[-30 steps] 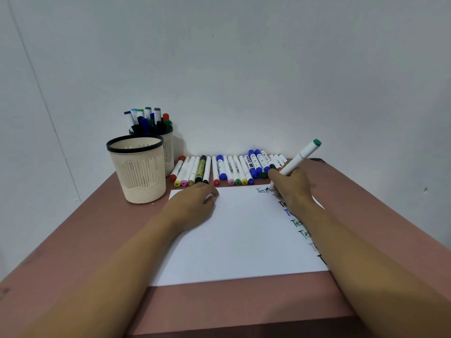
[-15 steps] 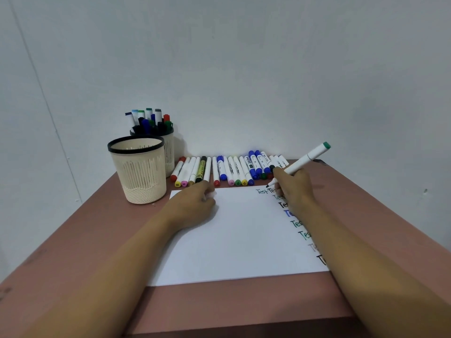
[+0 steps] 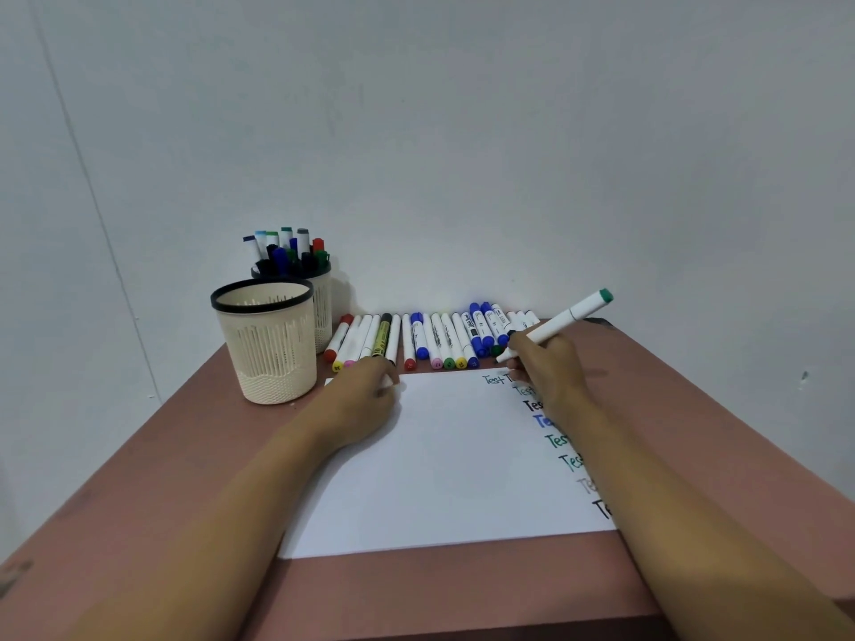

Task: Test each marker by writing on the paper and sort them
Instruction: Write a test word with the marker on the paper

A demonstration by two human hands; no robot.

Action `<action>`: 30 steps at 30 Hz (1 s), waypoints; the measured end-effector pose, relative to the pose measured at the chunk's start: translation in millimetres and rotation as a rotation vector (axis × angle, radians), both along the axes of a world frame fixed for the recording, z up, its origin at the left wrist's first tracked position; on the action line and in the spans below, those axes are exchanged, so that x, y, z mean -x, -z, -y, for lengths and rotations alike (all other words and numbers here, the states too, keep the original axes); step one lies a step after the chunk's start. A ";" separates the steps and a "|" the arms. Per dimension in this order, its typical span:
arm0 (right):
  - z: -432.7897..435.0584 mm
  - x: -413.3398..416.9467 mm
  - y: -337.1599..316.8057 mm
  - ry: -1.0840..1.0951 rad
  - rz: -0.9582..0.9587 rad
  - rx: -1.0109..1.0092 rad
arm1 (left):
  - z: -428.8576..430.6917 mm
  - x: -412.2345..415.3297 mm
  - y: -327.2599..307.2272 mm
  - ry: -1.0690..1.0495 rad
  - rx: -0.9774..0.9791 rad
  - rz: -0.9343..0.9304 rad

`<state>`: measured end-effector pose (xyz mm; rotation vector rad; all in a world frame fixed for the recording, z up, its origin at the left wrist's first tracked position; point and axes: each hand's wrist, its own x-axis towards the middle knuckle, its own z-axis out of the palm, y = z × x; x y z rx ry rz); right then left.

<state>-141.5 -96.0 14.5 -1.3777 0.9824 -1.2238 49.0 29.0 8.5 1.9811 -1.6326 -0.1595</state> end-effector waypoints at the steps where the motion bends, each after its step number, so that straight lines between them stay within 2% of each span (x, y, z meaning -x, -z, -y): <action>1: -2.3 -0.3 -2.3 -0.009 0.001 0.014 | -0.2 0.7 -0.5 0.010 0.040 0.009; 4: -11.5 -0.9 -12.1 -0.063 0.053 0.052 | -1.7 2.4 -1.6 0.027 0.139 0.053; 8: -26.7 -1.7 -24.5 -0.174 0.107 -0.013 | -5.4 9.2 -3.7 0.066 0.228 -0.015; 13: -48.6 -7.5 -28.1 -0.317 0.045 0.000 | -6.4 21.4 -5.8 0.029 0.241 -0.174; 25: -57.5 -15.2 -20.7 -0.412 -0.118 0.112 | -8.2 28.9 -8.3 0.125 0.328 -0.187; 30: -56.9 -15.8 -16.7 -0.502 -0.080 0.072 | -7.7 29.5 -6.5 0.169 0.356 -0.221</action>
